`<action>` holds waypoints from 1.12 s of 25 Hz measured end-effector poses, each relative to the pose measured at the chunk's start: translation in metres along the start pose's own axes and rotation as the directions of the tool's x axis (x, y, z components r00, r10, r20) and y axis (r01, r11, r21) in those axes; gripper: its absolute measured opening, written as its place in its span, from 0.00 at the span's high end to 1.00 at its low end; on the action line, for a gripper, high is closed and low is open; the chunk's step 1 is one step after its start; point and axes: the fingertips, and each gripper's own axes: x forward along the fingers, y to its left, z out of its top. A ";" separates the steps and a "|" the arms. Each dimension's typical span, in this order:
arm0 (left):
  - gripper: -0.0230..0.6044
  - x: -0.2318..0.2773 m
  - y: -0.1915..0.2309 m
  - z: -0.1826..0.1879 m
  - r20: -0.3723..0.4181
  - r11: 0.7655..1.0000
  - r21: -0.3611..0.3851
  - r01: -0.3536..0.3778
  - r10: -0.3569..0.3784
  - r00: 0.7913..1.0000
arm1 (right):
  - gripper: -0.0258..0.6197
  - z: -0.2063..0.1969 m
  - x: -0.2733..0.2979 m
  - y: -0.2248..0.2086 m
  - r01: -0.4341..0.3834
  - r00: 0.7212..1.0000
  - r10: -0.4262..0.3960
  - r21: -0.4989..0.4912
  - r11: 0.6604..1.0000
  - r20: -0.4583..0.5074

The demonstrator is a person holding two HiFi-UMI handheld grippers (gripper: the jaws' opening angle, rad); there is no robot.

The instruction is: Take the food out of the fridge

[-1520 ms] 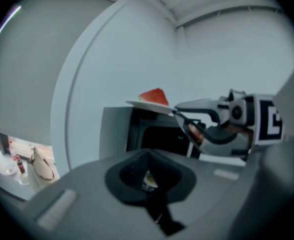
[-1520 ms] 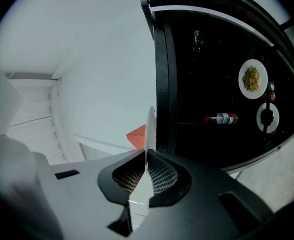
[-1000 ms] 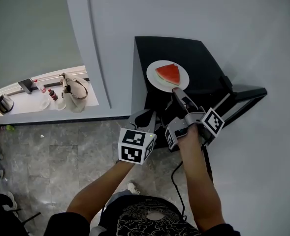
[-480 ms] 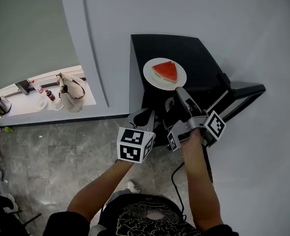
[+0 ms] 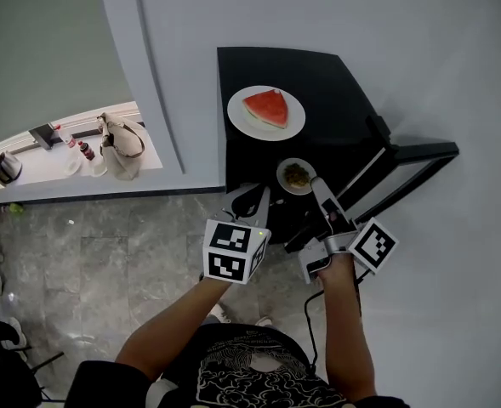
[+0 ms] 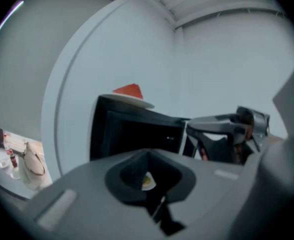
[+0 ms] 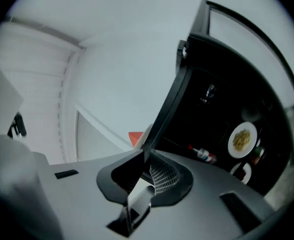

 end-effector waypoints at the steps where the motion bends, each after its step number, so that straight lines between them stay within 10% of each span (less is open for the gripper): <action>1: 0.96 0.000 -0.007 -0.002 -0.002 1.000 0.001 -0.003 0.003 1.000 | 0.91 -0.003 -0.007 -0.005 0.038 0.999 -0.041 -0.101 0.994 -0.026; 6: 0.96 0.004 -0.043 -0.018 -0.018 1.000 0.004 -0.013 0.013 1.000 | 0.92 -0.019 -0.035 -0.030 0.140 0.966 -0.231 -0.516 0.845 -0.116; 14: 0.96 0.010 -0.083 -0.038 -0.034 0.999 0.009 -0.035 0.035 0.999 | 0.94 -0.027 -0.061 -0.051 0.110 0.921 -0.362 -0.793 0.599 -0.146; 23: 0.96 0.015 -0.106 -0.045 -0.039 0.999 0.009 -0.031 0.031 0.999 | 0.94 -0.020 -0.077 -0.057 0.095 0.925 -0.342 -0.774 0.626 -0.163; 28: 0.96 0.018 -0.110 -0.053 -0.042 0.999 0.005 -0.050 0.050 0.998 | 0.94 -0.024 -0.092 -0.078 0.126 0.933 -0.315 -0.660 0.741 -0.176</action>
